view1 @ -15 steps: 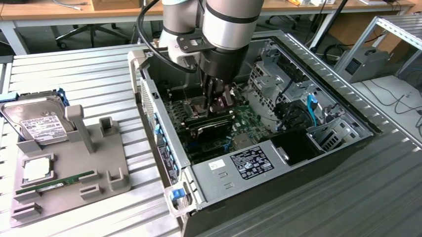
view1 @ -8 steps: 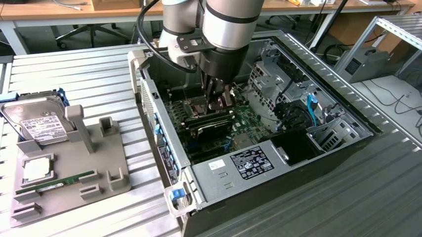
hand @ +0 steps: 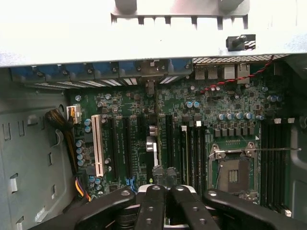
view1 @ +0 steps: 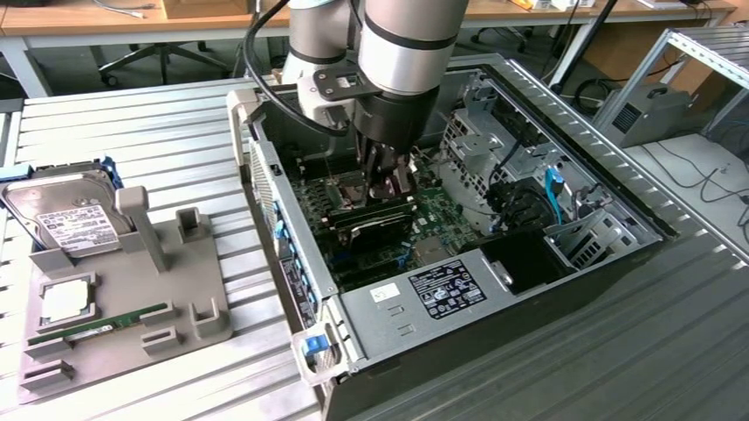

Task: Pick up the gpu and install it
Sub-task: 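Press down on the gpu until it lock into place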

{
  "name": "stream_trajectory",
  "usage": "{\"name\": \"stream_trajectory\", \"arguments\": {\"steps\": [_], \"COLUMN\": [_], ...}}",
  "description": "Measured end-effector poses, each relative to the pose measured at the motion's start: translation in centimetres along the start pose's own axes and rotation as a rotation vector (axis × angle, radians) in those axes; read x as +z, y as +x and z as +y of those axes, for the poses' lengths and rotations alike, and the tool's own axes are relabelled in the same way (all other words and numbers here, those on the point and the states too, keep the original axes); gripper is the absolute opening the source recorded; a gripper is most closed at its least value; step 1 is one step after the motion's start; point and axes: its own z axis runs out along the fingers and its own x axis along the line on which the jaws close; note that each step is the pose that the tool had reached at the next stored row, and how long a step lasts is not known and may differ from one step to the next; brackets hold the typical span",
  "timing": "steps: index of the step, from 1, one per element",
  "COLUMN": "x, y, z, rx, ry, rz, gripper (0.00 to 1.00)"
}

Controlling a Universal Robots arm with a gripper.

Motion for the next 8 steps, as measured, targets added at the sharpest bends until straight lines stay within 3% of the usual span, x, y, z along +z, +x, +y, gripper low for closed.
{"name": "stream_trajectory", "arguments": {"steps": [8], "x": [1.58], "y": [0.1], "z": [0.04], "rx": [0.000], "ry": [0.0000], "rz": [-0.0001], "gripper": [0.11]}}
